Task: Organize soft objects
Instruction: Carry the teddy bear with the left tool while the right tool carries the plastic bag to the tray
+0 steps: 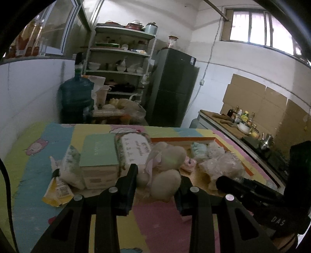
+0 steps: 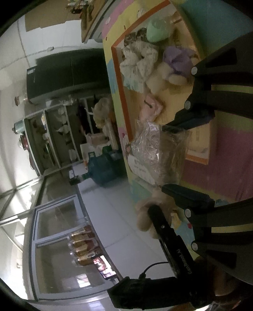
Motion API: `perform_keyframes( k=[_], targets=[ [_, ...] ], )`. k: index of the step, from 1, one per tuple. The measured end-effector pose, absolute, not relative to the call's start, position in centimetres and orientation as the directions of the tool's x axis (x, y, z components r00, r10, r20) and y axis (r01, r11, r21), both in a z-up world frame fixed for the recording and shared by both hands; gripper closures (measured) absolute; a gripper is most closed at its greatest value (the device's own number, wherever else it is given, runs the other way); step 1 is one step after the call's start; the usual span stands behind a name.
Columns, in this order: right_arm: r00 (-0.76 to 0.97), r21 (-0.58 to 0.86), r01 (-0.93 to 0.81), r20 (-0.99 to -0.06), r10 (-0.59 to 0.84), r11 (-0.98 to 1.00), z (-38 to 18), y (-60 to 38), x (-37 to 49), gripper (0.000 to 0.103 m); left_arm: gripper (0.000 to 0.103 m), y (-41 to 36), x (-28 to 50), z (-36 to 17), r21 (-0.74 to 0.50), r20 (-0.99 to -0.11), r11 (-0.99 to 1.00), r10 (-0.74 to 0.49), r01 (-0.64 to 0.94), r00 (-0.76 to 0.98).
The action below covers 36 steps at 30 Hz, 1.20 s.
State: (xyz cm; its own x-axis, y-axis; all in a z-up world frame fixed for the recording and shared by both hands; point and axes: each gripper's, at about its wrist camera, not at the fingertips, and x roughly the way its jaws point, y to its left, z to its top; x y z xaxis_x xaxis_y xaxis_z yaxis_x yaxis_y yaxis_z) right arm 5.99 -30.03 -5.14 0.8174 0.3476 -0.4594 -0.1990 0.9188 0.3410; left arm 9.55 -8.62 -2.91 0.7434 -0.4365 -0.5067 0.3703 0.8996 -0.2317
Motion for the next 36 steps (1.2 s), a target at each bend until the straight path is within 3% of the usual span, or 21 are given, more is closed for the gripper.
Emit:
perform_keyframes(
  k=[21, 36],
  targets=[
    [0.866, 0.385, -0.041, -0.447, 0.225, 0.922, -6.0, -39.0, 3.8, 0.048, 0.069, -17.5, 9.4, -3.5, -0.231, -0.529, 0.851, -0.516, 0.471, 0.673],
    [0.86, 0.407, 0.008, -0.469, 0.202, 0.913, -7.7, -43.1, 4.2, 0.047, 0.069, -20.7, 11.1, -5.7, -0.231, -0.59, 0.871, -0.48, 0.434, 0.649]
  ],
)
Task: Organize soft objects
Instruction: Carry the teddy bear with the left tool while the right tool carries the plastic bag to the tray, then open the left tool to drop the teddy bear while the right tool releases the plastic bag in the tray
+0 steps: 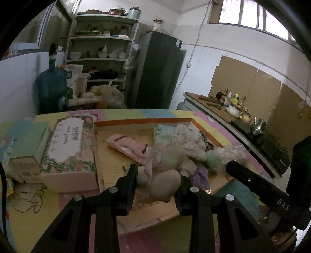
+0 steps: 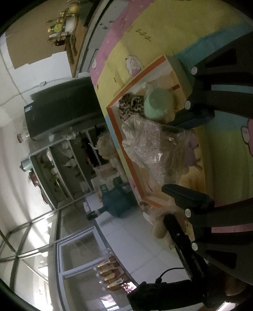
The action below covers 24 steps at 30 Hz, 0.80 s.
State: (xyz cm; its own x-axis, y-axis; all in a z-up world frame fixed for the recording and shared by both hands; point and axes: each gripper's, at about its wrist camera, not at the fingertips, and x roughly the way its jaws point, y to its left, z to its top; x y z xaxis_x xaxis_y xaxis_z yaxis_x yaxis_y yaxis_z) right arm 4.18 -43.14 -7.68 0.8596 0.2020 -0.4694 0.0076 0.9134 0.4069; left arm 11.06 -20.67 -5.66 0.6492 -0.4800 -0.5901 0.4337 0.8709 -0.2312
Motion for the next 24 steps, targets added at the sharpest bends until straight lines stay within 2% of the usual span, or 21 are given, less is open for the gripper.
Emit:
perform_keyframes(
  k=[24],
  targets=[
    [0.825, 0.4, 0.018, -0.524, 0.213, 0.916, -9.7, -44.5, 7.6, 0.047, 0.069, -23.9, 13.4, -8.0, -0.189, -0.634, 0.875, -0.455, 0.446, 0.625]
  ],
)
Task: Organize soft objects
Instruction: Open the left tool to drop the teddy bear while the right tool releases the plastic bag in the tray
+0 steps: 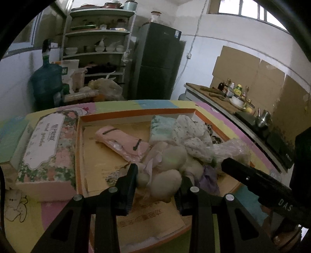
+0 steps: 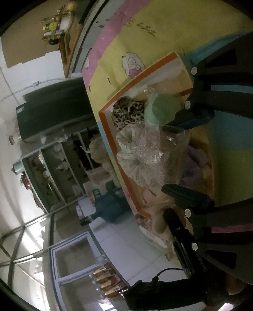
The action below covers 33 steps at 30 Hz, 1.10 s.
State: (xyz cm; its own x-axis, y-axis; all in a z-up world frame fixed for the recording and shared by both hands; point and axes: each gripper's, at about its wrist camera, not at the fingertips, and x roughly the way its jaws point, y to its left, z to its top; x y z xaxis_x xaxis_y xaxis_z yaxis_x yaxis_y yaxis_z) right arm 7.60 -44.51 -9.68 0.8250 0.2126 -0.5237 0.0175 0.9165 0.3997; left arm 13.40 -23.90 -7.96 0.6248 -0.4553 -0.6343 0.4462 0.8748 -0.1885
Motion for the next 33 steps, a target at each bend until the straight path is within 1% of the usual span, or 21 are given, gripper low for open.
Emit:
perform_keyframes(
  k=[4, 12, 15, 19, 23, 25, 27, 33],
  targets=[
    [0.819, 0.4, 0.02, -0.533, 0.215, 0.916, -10.0, -44.6, 8.1, 0.047, 0.067, -24.4, 13.3, -8.2, -0.168, -0.631, 0.874, -0.45, 0.455, 0.632],
    [0.815, 0.398, 0.022, -0.539, 0.214, 0.917, -10.3, -44.6, 8.4, 0.047, 0.063, -24.3, 13.4, -8.4, -0.183, -0.615, 0.869, -0.466, 0.459, 0.636],
    [0.815, 0.401, 0.019, -0.537, 0.218, 0.916, -10.2, -44.5, 8.4, 0.046, 0.058, -24.2, 13.3, -8.2, -0.19, -0.611, 0.869, -0.469, 0.457, 0.638],
    [0.818, 0.401, 0.02, -0.533, 0.216, 0.916, -10.2, -44.4, 8.4, 0.045, 0.052, -24.6, 13.1, -8.1, -0.164, -0.614, 0.876, -0.45, 0.453, 0.648],
    [0.821, 0.405, 0.031, -0.532, 0.207, 0.914, -10.2, -44.5, 8.3, 0.045, 0.048, -24.8, 12.8, -8.0, -0.157, -0.619, 0.875, -0.449, 0.458, 0.645],
    [0.822, 0.405, 0.034, -0.532, 0.205, 0.914, -10.2, -44.5, 8.3, 0.042, 0.045, -24.8, 12.7, -8.0, -0.162, -0.619, 0.872, -0.454, 0.461, 0.641],
    [0.824, 0.405, 0.039, -0.53, 0.2, 0.914, -10.1, -44.5, 8.3, 0.037, 0.045, -24.7, 12.6, -7.9, -0.17, -0.617, 0.87, -0.46, 0.463, 0.639],
    [0.838, 0.408, 0.046, -0.513, 0.187, 0.912, -9.5, -44.8, 7.6, 0.035, 0.044, -24.0, 11.9, -7.3, -0.192, -0.594, 0.865, -0.479, 0.464, 0.646]
  ],
)
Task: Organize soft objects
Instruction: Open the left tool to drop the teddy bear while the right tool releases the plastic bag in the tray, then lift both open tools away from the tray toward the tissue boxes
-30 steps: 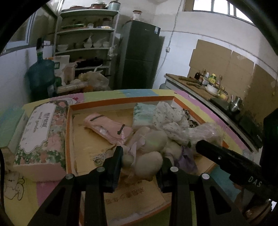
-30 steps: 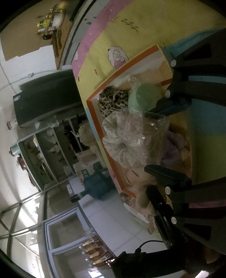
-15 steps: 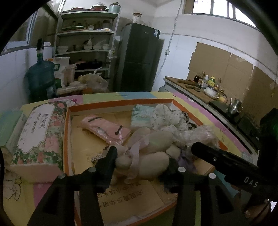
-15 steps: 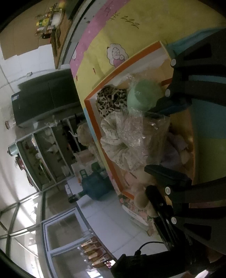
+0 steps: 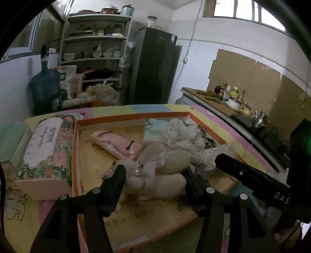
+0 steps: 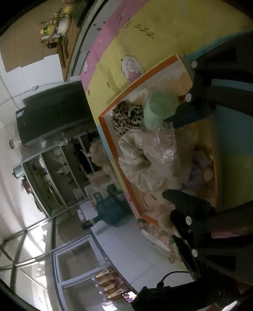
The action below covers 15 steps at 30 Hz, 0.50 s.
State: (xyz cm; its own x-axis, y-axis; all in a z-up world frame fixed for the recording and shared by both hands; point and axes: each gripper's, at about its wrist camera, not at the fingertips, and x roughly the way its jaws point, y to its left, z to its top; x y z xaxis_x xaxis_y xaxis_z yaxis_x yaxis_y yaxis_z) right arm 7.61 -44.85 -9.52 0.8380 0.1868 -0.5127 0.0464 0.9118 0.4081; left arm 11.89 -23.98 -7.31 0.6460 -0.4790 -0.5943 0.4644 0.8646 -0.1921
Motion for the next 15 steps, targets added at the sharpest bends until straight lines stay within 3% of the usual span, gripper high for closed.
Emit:
perform_keyframes(
  k=[9, 15],
  targets=[
    [0.854, 0.408, 0.057, -0.493, 0.167, 0.911, -8.7, -44.9, 6.4, 0.03, 0.03, -23.5, 10.5, -6.0, -0.194, -0.549, 0.856, -0.5, 0.48, 0.67],
    [0.868, 0.403, 0.075, -0.476, 0.139, 0.912, -7.9, -45.1, 5.3, 0.028, 0.029, -22.8, 10.1, -5.5, -0.206, -0.537, 0.854, -0.507, 0.478, 0.675]
  ],
)
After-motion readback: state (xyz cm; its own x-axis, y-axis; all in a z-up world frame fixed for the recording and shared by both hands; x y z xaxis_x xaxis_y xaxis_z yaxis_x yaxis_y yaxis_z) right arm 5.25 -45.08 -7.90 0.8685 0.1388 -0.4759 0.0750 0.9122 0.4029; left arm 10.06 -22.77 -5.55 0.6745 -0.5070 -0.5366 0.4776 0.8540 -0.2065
